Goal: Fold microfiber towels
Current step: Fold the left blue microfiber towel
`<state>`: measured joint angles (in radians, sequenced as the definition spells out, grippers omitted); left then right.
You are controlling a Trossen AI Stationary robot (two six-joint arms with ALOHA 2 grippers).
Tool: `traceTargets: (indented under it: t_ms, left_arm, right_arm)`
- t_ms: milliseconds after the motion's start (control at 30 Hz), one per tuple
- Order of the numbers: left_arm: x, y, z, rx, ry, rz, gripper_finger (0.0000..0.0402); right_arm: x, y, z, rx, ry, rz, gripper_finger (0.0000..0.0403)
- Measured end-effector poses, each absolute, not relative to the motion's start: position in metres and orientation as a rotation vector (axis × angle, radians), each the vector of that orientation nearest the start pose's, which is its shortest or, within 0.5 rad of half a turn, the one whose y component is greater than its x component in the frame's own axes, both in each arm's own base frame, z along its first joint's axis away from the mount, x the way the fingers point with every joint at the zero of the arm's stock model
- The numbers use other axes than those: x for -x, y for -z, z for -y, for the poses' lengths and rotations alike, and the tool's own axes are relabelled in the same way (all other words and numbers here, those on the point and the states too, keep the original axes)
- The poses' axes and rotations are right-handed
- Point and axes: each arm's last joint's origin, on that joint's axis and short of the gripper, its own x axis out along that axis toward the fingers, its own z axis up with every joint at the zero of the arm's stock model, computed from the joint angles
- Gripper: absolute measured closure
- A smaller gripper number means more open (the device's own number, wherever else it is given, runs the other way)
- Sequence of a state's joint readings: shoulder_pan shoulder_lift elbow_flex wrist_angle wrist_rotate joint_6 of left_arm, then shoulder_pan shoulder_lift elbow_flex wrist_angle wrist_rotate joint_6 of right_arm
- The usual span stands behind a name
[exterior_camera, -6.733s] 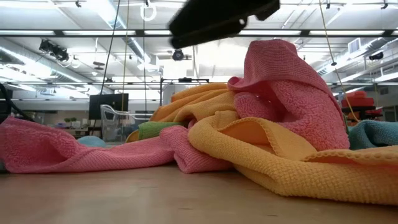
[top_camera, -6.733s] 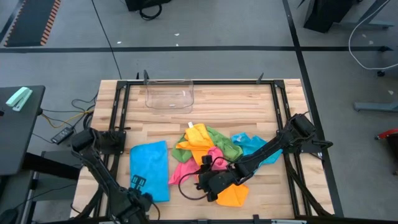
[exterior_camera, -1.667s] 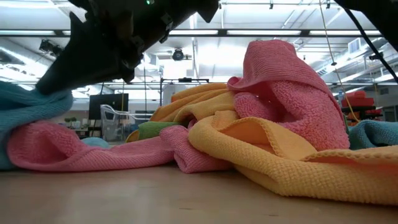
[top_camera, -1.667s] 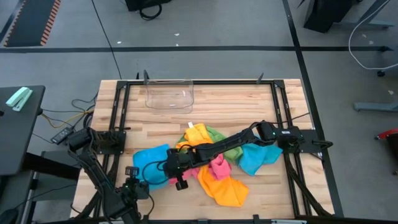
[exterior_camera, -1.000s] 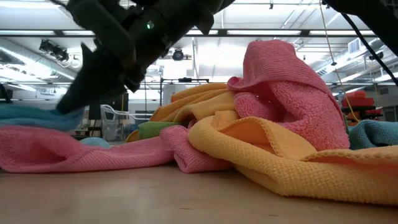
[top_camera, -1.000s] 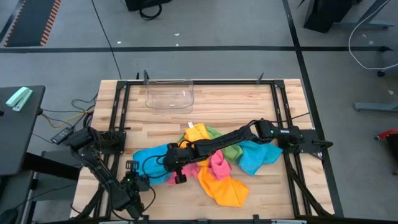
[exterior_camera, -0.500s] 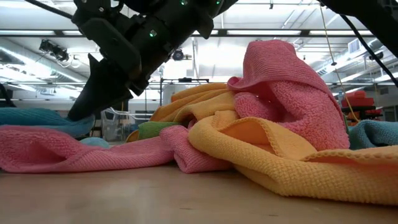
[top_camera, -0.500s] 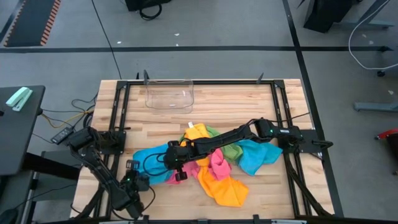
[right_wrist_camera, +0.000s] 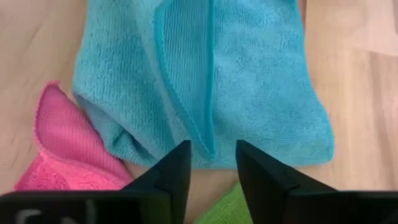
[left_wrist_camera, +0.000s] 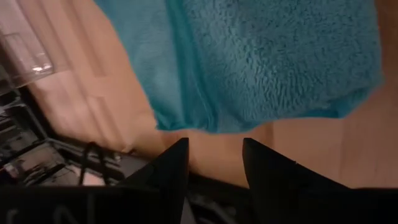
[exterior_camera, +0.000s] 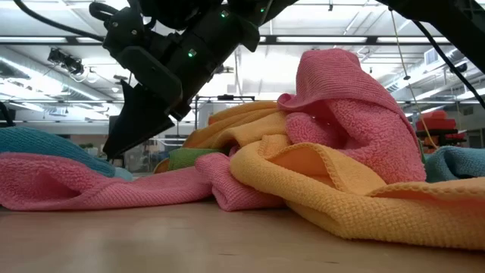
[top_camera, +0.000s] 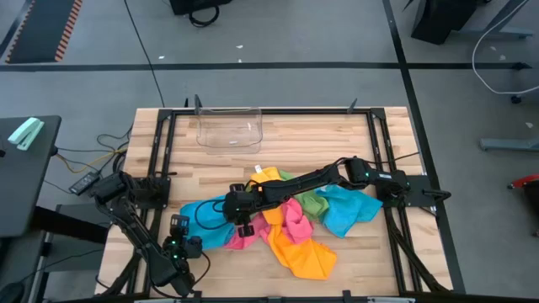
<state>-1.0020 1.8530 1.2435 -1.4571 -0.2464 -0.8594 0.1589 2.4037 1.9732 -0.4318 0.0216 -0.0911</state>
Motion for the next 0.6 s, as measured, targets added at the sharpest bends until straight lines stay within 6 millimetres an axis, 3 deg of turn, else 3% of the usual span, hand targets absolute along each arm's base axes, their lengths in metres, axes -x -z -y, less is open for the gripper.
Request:
traceTargets:
  t_ms: [300, 600]
  left_arm:
    - [-0.156, -0.19, 0.237, -0.637, -0.259, -1.621, 0.0252]
    - [-0.166, -0.182, 0.253, -0.562, -0.078, -1.515, 0.0273]
  right_arm:
    - [-0.517, -0.173, -0.099, 0.235, -0.222, -0.801, 0.0238]
    - [-0.52, -0.176, -0.129, 0.288, -0.306, -0.665, 0.0239]
